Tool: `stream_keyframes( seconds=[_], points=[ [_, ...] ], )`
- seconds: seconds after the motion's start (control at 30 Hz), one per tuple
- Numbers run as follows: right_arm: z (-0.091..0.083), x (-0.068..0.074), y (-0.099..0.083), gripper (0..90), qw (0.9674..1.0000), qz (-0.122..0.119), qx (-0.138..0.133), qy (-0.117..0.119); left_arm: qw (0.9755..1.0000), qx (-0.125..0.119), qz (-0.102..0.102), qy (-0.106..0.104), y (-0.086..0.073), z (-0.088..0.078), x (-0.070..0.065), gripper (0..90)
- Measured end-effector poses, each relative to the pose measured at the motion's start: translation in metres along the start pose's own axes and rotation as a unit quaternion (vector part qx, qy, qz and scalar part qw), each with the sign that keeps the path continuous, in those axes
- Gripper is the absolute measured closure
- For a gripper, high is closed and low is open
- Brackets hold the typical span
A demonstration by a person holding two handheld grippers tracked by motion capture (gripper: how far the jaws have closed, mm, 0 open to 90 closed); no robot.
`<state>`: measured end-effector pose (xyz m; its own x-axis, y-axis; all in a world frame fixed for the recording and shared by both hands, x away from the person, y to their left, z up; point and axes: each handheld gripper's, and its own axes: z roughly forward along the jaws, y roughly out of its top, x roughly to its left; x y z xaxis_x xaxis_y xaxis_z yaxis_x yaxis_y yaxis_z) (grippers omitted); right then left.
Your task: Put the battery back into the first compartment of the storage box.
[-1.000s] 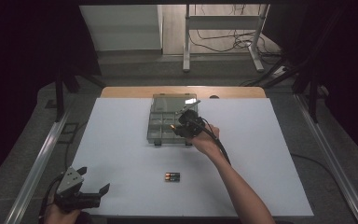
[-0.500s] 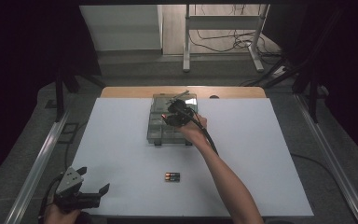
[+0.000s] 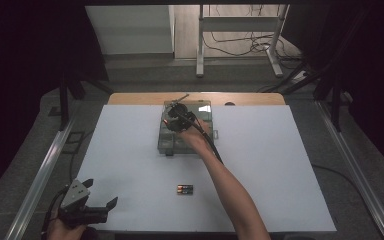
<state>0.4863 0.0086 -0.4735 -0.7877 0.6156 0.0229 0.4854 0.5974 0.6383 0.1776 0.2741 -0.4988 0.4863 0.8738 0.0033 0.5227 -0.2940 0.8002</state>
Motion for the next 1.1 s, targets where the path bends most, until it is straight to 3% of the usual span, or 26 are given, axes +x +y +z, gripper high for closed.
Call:
stream_keyframes(
  seconds=[0.1, 0.17, 0.3, 0.53, 0.67, 0.87, 1.1],
  points=[
    [0.007, 0.0, 0.002, 76.1, 1.0, 0.001, 0.005, -0.009, 1.0, 0.0, 0.0, 0.0, 0.0, 0.0, 0.0, 0.5],
    [0.01, 0.0, 0.003, 73.6, 1.0, 0.005, 0.008, -0.001, 1.0, -0.001, -0.001, -0.001, 0.0, 0.0, 0.0, 0.5],
    [0.005, 0.0, 0.003, 59.1, 1.0, 0.006, 0.004, 0.002, 1.0, -0.002, -0.001, -0.001, 0.0, 0.0, 0.001, 0.5],
    [-0.011, 0.002, -0.004, 42.5, 0.9999, -0.015, 0.001, 0.001, 1.0, -0.001, 0.001, 0.0, 0.0, 0.0, 0.0, 0.5],
    [-0.022, 0.003, -0.011, 36.8, 0.9994, -0.016, 0.002, 0.031, 1.0, -0.001, 0.0, 0.0, 0.0, 0.0, 0.0, 0.5],
    [-0.038, 0.007, -0.023, 24.4, 0.9984, -0.035, -0.004, 0.045, 1.0, 0.0, 0.0, 0.001, 0.0, 0.0, 0.0, 0.5],
    [-0.056, 0.012, -0.037, 11.2, 0.9977, -0.025, -0.01, 0.062, 1.0, 0.001, 0.001, 0.001, 0.0, 0.0, 0.0, 0.5]
  ],
)
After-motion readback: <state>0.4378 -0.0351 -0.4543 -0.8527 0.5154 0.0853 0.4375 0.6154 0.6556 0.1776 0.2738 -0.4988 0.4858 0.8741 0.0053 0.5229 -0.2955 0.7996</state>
